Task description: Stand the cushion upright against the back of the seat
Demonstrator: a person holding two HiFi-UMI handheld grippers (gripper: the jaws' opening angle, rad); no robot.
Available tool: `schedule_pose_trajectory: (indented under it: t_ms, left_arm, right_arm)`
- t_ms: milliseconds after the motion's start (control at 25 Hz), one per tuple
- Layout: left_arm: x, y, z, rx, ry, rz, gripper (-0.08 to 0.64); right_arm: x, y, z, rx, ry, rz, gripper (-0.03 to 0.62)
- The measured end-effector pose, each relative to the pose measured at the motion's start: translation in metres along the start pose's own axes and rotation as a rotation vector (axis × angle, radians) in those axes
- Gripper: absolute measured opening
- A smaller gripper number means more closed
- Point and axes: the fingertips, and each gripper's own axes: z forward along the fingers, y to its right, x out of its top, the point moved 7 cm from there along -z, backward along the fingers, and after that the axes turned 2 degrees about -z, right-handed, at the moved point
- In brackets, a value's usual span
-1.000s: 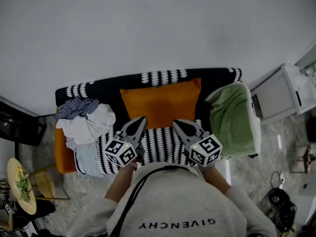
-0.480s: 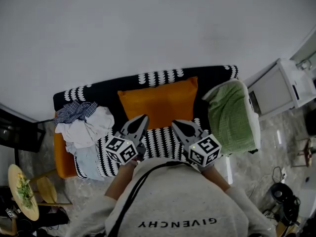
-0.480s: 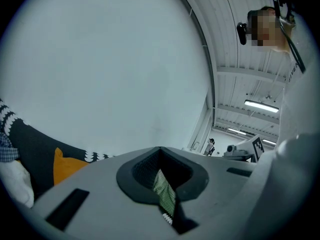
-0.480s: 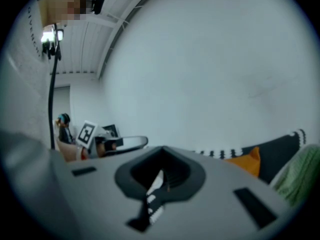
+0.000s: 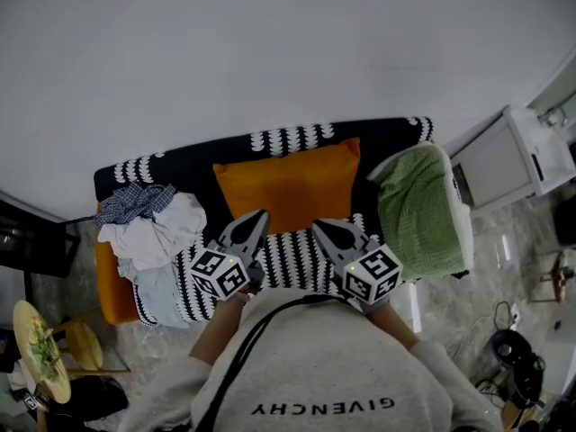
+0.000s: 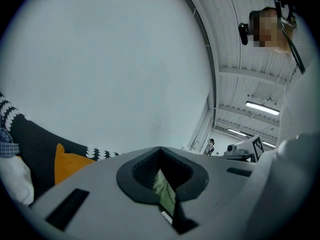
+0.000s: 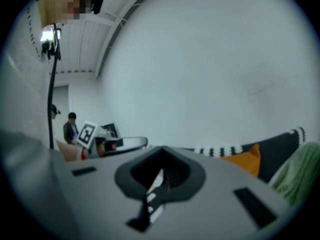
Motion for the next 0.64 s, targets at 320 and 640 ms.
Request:
schedule_pose_trajectory:
  t_ms: [320, 640]
  left_arm:
    - [0.000, -0.008, -0.002, 0.013, 0.000, -0.015, 0.025]
    - [-0.001, -0.018, -0.011, 0.042, -0.007, -0.029, 0.025]
  right_arm:
    - [-0.003, 0.000, 0.008, 0.024, -0.020, 0.008, 0.017]
    - [-0.007, -0.002, 0.018, 0.058, -0.056, 0.010, 0.017]
